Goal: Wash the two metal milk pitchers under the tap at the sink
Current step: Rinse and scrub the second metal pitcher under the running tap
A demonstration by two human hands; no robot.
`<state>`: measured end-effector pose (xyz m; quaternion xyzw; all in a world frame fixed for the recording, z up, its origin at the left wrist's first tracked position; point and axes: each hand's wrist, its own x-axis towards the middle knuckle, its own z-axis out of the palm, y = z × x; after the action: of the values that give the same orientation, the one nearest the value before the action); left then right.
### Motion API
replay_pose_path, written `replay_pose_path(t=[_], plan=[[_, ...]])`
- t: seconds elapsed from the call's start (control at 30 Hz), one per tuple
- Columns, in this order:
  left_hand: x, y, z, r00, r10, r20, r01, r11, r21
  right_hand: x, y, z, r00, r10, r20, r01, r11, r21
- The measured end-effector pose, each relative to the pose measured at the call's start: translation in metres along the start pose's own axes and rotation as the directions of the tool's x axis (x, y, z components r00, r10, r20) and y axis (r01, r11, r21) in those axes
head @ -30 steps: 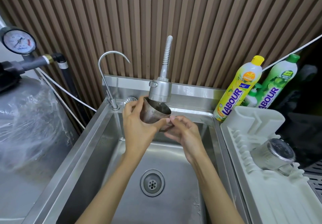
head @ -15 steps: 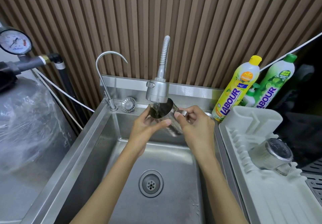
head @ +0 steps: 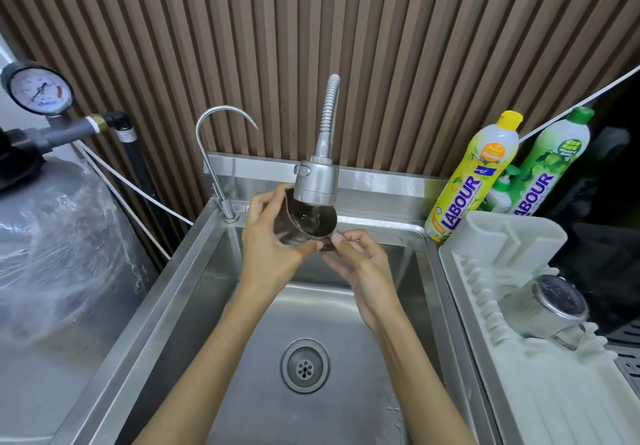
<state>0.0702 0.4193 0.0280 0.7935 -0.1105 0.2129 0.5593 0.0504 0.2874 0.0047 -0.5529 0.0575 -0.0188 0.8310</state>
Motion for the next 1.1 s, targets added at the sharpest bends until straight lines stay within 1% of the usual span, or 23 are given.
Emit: replay_pose_path(t=[0.07,0.17,0.23,0.3,0.33,0.37,0.4,0.47,0.5,0.53,0.6,0.63,0.67,0.73,0.8,0.83,0.87,0.9,0.97,1.03,1.07,1.1], plan=[[-0.002,0.002,0.001,0.999,-0.031,-0.027,0.033,0.995,0.098,-0.003,-0.003,0.0,1.0,0.003,-0.022,-0.004,1.0,-0.013],[-0.004,0.005,0.006,0.987,-0.144,-0.071,0.154,0.971,0.18,-0.005,-0.015,0.001,0.995,-0.007,-0.103,-0.001,0.996,-0.084],[-0.005,0.008,0.009,0.977,-0.209,-0.035,0.212,0.958,0.195,-0.007,-0.024,0.0,0.982,-0.052,-0.181,0.012,0.977,-0.215],[-0.005,0.007,0.01,0.959,-0.278,0.054,0.268,0.953,0.143,-0.004,-0.031,-0.005,0.965,-0.107,-0.239,0.009,0.925,-0.379],[-0.005,0.005,0.01,0.94,-0.324,0.103,0.315,0.945,0.09,-0.004,-0.035,-0.007,0.957,-0.146,-0.25,0.011,0.881,-0.473],[-0.005,0.003,0.011,0.918,-0.369,0.144,0.37,0.929,0.016,-0.003,-0.039,-0.008,0.948,-0.2,-0.248,0.018,0.812,-0.584],[-0.005,0.002,0.013,0.893,-0.408,0.19,0.43,0.898,-0.092,-0.002,-0.043,-0.009,0.936,-0.256,-0.24,0.018,0.718,-0.696],[-0.009,-0.004,0.019,0.839,-0.459,0.292,0.537,0.785,-0.309,-0.007,-0.05,-0.006,0.913,-0.354,-0.205,0.006,0.512,-0.859],[-0.012,-0.007,0.023,0.823,-0.454,0.341,0.562,0.735,-0.379,-0.011,-0.053,-0.004,0.902,-0.394,-0.174,0.019,0.44,-0.898],[-0.014,-0.01,0.027,0.819,-0.44,0.367,0.569,0.703,-0.427,-0.014,-0.054,-0.002,0.895,-0.423,-0.14,0.046,0.4,-0.915],[-0.018,-0.016,0.033,0.836,-0.401,0.375,0.545,0.684,-0.485,-0.018,-0.053,0.0,0.891,-0.446,-0.085,0.097,0.369,-0.924],[-0.017,-0.017,0.035,0.846,-0.392,0.363,0.532,0.678,-0.508,-0.017,-0.051,0.0,0.895,-0.441,-0.069,0.116,0.378,-0.918],[-0.016,-0.019,0.036,0.859,-0.384,0.339,0.511,0.677,-0.529,-0.015,-0.049,-0.001,0.901,-0.429,-0.065,0.135,0.419,-0.898],[-0.013,-0.018,0.035,0.9,-0.344,0.266,0.435,0.726,-0.533,-0.007,-0.043,-0.005,0.918,-0.389,-0.077,0.178,0.578,-0.796],[-0.007,-0.016,0.031,0.937,-0.307,0.169,0.35,0.796,-0.493,-0.002,-0.038,-0.006,0.946,-0.32,-0.058,0.215,0.749,-0.627],[-0.005,-0.016,0.028,0.95,-0.288,0.116,0.308,0.831,-0.463,0.001,-0.033,-0.006,0.961,-0.274,-0.037,0.217,0.829,-0.516],[-0.004,-0.014,0.025,0.965,-0.253,0.067,0.257,0.872,-0.417,0.002,-0.028,-0.006,0.974,-0.226,-0.017,0.201,0.893,-0.402],[-0.004,-0.011,0.022,0.978,-0.205,0.019,0.199,0.918,-0.343,0.004,-0.022,-0.006,0.983,-0.184,-0.005,0.174,0.937,-0.303],[-0.004,-0.005,0.017,0.995,-0.086,-0.047,0.077,0.985,-0.154,0.008,-0.011,-0.006,0.991,-0.13,0.004,0.13,0.982,-0.137],[-0.004,0.0,0.012,0.997,0.02,-0.073,-0.018,1.0,0.016,0.008,-0.005,-0.005,0.996,-0.088,0.008,0.088,0.996,-0.016],[-0.005,0.002,0.01,0.996,0.054,-0.071,-0.048,0.996,0.08,0.007,-0.004,-0.005,0.998,-0.068,0.006,0.068,0.998,-0.001],[-0.005,0.003,0.008,0.995,0.067,-0.071,-0.057,0.989,0.134,0.006,-0.005,-0.005,0.999,-0.055,-0.002,0.054,0.998,-0.023]])
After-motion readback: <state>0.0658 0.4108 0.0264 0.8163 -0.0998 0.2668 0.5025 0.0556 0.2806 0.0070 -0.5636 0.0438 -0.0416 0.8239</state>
